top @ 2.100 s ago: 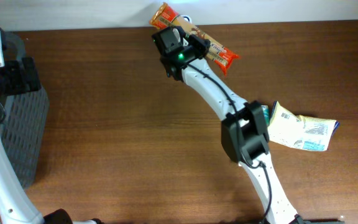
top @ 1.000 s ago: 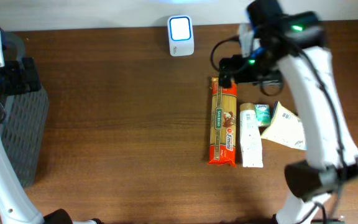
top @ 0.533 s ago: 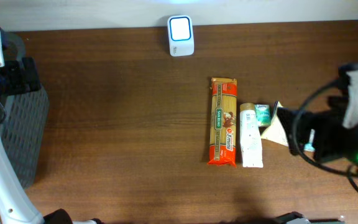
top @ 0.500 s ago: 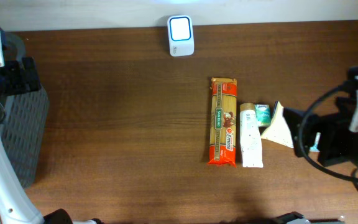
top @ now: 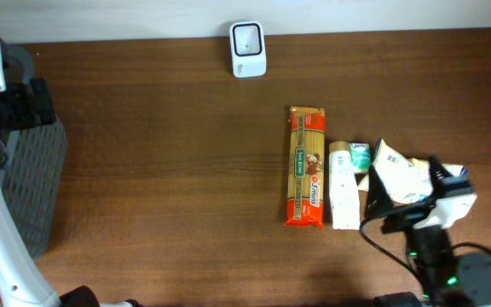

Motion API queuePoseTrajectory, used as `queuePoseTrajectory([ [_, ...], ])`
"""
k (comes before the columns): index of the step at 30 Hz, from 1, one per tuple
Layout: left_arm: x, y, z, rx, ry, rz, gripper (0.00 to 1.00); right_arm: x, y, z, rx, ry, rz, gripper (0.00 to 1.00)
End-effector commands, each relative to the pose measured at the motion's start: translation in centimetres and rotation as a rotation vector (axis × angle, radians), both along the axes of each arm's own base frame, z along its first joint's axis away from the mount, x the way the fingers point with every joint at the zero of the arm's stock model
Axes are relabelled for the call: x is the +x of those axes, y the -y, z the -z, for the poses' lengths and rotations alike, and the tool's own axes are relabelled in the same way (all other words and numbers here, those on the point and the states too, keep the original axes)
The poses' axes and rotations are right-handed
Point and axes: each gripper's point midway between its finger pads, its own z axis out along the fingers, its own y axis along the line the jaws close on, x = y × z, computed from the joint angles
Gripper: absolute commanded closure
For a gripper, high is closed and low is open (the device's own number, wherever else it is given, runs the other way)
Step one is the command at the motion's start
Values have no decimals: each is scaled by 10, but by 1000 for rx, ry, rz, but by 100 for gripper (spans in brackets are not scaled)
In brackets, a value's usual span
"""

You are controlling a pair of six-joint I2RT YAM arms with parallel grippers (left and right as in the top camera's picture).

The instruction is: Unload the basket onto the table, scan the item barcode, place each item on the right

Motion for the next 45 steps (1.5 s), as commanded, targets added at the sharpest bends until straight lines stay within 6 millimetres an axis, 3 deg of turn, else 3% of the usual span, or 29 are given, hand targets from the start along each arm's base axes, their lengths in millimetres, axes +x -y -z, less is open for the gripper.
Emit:
queuePoseTrajectory([
  [1, 0, -1, -1, 4, 4, 9, 1, 6, -2, 55, 2, 36, -12, 1],
  [4, 0, -1, -1, 4, 4, 9, 1, 10, -4, 100, 3, 17, -19, 1],
  [9, 0, -1, -1, 4, 4, 9, 1, 16, -4, 152, -8, -115, -16, 1],
  [30, -1, 0, -3, 6, 9, 9, 1, 16, -2, 152, -8, -114, -5, 1],
  [32, -8, 17, -21, 24, 55, 45, 1, 16, -2, 152, -8, -114, -6, 1],
  [35, -17, 63, -47, 45, 129, 161, 1, 16, -2, 152, -8, -114, -5, 1],
  [37, -28, 82, -55, 51, 156, 207, 1, 16, -2, 152, -8, -114, -6, 1],
  [41, -44, 104, -27, 71, 183, 265, 1, 16, -2, 152, -8, -114, -5, 1],
  [45, -50, 125, 29, 122, 492, 331, 1, 16, -2, 152, -8, -114, -5, 1],
])
